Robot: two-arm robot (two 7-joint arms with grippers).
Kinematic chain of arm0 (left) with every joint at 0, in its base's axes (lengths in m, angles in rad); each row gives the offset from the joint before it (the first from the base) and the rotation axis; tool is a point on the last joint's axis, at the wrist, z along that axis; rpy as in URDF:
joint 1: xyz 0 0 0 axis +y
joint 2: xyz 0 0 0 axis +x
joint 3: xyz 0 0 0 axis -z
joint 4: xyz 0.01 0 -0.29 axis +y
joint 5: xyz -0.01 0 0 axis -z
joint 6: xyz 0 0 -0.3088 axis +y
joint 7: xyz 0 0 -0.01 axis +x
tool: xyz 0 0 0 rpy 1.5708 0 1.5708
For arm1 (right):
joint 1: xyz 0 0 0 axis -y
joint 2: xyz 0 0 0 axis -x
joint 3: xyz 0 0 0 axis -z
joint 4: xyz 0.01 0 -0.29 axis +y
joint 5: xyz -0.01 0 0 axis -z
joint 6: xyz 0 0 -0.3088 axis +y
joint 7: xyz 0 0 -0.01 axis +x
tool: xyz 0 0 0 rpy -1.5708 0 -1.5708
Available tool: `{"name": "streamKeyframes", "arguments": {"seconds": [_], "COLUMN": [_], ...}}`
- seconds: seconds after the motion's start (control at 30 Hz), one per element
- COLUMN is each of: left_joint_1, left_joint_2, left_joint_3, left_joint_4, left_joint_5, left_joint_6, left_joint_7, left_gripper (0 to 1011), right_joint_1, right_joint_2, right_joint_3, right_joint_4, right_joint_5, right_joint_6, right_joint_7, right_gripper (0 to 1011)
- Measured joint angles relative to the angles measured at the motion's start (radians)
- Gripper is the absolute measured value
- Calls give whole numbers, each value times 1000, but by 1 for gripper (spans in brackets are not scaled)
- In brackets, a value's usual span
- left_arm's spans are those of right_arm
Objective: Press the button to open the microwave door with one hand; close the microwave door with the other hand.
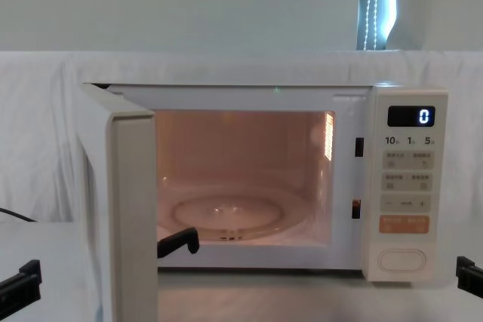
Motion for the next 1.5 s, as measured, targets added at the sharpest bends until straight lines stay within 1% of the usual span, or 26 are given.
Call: {"name": "streamKeyframes", "arguments": {"seconds": [0.33,0.37,0.43,0.47,0.6,0.63,0.7,0.8,0.87,0.9,0.97,1.1,1.13,1.2,1.23,1.37,1.43,1.5], "left_joint_1": [0,0,0,0,0,0,0,0,0,0,0,0,0,0,0,0,0,0], "left_joint_2": [0,0,0,0,0,0,0,0,0,0,0,0,0,0,0,0,0,0], "left_joint_3": [0,0,0,0,0,0,0,0,0,0,0,0,0,0,0,0,0,0], "left_joint_4": [0,0,0,0,0,0,0,0,0,0,0,0,0,0,0,0,0,0], "left_joint_5": [0,0,0,0,0,0,0,0,0,0,0,0,0,0,0,0,0,0], "left_joint_6": [0,0,0,0,0,0,0,0,0,0,0,0,0,0,0,0,0,0], "left_joint_7": [0,0,0,0,0,0,0,0,0,0,0,0,0,0,0,0,0,0], "left_gripper": [1001,972,948,910,845,794,762,638,597,533,490,352,301,262,208,105,27,0], "right_joint_1": [0,0,0,0,0,0,0,0,0,0,0,0,0,0,0,0,0,0], "right_joint_2": [0,0,0,0,0,0,0,0,0,0,0,0,0,0,0,0,0,0], "right_joint_3": [0,0,0,0,0,0,0,0,0,0,0,0,0,0,0,0,0,0], "right_joint_4": [0,0,0,0,0,0,0,0,0,0,0,0,0,0,0,0,0,0], "right_joint_5": [0,0,0,0,0,0,0,0,0,0,0,0,0,0,0,0,0,0], "right_joint_6": [0,0,0,0,0,0,0,0,0,0,0,0,0,0,0,0,0,0], "right_joint_7": [0,0,0,0,0,0,0,0,0,0,0,0,0,0,0,0,0,0], "right_gripper": [1002,1002,1002,1002,1002,1002,1002,1002,1002,1002,1002,1002,1002,1002,1002,1002,1002,1002]}}
